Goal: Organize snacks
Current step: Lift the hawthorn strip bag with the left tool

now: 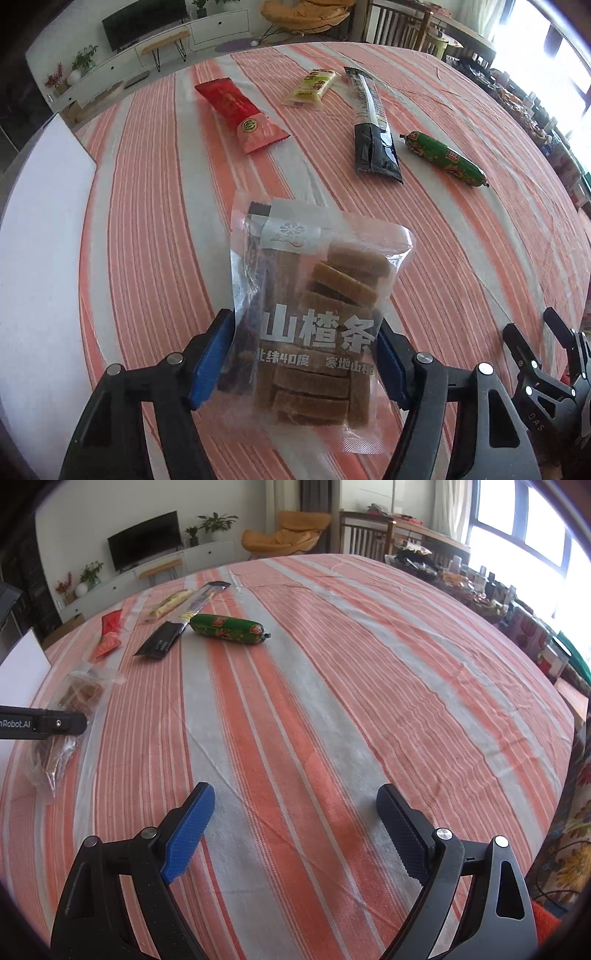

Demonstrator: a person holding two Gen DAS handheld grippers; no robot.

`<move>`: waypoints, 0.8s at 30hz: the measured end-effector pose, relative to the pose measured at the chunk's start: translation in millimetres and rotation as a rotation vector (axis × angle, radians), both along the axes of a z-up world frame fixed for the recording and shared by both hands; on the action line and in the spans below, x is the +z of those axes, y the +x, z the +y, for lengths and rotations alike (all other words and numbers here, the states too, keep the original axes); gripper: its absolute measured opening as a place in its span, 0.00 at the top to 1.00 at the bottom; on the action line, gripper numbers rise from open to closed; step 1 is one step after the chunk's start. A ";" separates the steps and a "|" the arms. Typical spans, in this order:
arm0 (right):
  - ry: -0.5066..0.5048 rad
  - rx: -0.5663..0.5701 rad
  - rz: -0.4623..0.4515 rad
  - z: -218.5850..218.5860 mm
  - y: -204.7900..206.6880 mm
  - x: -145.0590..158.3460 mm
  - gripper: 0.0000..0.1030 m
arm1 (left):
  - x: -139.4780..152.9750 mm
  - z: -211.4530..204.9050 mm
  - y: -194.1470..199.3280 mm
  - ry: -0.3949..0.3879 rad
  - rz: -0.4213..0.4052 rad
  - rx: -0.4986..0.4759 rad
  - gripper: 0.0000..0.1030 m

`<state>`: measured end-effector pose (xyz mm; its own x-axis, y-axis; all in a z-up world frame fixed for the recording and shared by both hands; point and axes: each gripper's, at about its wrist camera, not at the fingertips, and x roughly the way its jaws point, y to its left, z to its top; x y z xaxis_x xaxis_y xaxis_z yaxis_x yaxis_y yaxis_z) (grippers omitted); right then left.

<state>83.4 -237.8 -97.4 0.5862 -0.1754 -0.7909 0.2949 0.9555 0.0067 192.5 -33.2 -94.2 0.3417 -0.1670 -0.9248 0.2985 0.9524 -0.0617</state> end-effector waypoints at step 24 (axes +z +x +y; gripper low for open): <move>0.002 0.001 -0.001 -0.4 0.0 0.1 0.11 | -10.7 -14.4 -90.9 -0.196 -0.100 -0.024 0.31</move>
<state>83.4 -238.2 -97.4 0.5871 -0.1738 -0.7906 0.2943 0.9557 0.0085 101.6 -47.6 -104.9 0.4237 -0.3497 -0.8356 0.3348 0.9176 -0.2143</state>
